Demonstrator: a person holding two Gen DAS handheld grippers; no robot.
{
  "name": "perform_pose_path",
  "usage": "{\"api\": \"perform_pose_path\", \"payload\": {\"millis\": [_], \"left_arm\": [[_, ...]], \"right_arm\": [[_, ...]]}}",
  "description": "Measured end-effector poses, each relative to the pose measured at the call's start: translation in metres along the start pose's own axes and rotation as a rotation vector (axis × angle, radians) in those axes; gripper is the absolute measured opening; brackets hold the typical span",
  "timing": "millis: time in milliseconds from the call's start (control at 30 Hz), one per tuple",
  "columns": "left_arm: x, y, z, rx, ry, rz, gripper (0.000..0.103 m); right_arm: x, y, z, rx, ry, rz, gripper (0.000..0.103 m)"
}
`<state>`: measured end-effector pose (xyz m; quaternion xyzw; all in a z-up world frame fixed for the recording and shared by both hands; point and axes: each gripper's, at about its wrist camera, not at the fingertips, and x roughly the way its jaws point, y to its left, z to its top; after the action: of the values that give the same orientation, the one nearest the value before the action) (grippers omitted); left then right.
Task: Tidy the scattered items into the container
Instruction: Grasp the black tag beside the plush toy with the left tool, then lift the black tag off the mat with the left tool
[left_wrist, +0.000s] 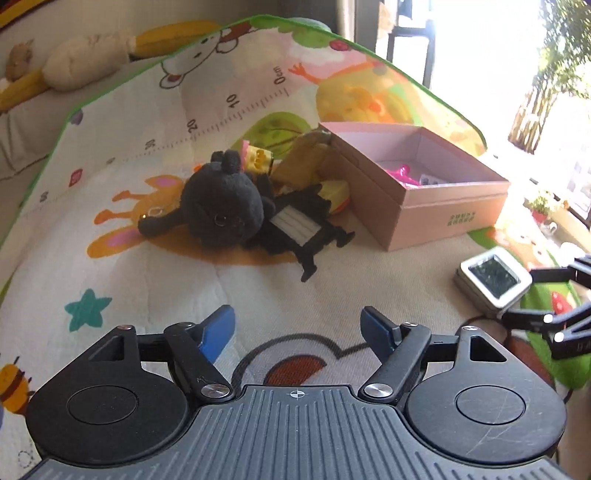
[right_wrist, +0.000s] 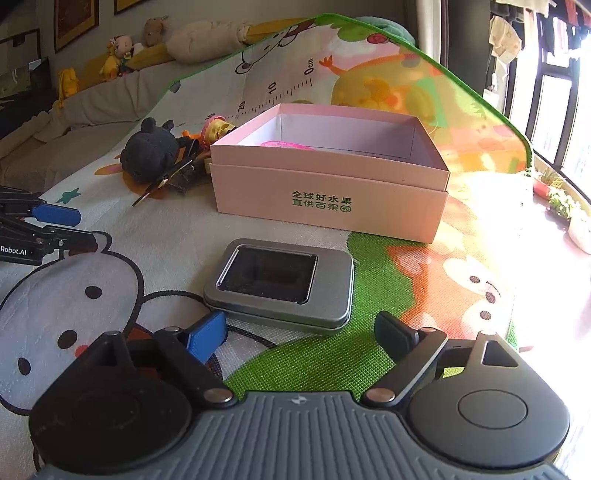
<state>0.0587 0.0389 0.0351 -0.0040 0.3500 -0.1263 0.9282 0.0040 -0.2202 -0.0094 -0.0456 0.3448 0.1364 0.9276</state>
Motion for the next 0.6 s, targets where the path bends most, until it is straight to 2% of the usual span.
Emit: {"api": "perform_pose_path", "payload": {"millis": [67,133,267,333,400,500,567,600], "left_arm": [[0.016,0.006,0.019,-0.143,0.006,-0.058,0.083],[0.035,0.006,0.036,-0.234,0.001,-0.075,0.084],[0.071,-0.002,0.058,-0.262,0.025,0.027,0.083],[0.087,0.0,0.062,-0.289,0.059,0.048,0.082],[0.092,-0.001,0.063,-0.276,0.055,0.066,0.082],[0.089,-0.003,0.06,-0.222,0.051,0.087,0.067],[0.079,-0.008,0.055,-0.162,0.039,0.073,0.05],[0.074,-0.012,0.052,-0.127,0.037,0.08,0.049]], "right_arm": [[-0.001,0.0,-0.001,0.004,-0.002,-0.004,0.089],[-0.001,-0.002,-0.001,0.012,-0.004,-0.006,0.09],[-0.001,-0.004,-0.001,0.027,-0.008,-0.007,0.09],[-0.001,-0.005,-0.002,0.034,-0.01,-0.002,0.09],[-0.002,-0.006,-0.002,0.042,-0.012,0.006,0.091],[-0.001,-0.007,-0.001,0.049,-0.012,0.014,0.093],[-0.001,-0.007,-0.001,0.047,-0.011,0.015,0.093],[-0.001,-0.006,-0.001,0.045,-0.01,0.014,0.093]]}}
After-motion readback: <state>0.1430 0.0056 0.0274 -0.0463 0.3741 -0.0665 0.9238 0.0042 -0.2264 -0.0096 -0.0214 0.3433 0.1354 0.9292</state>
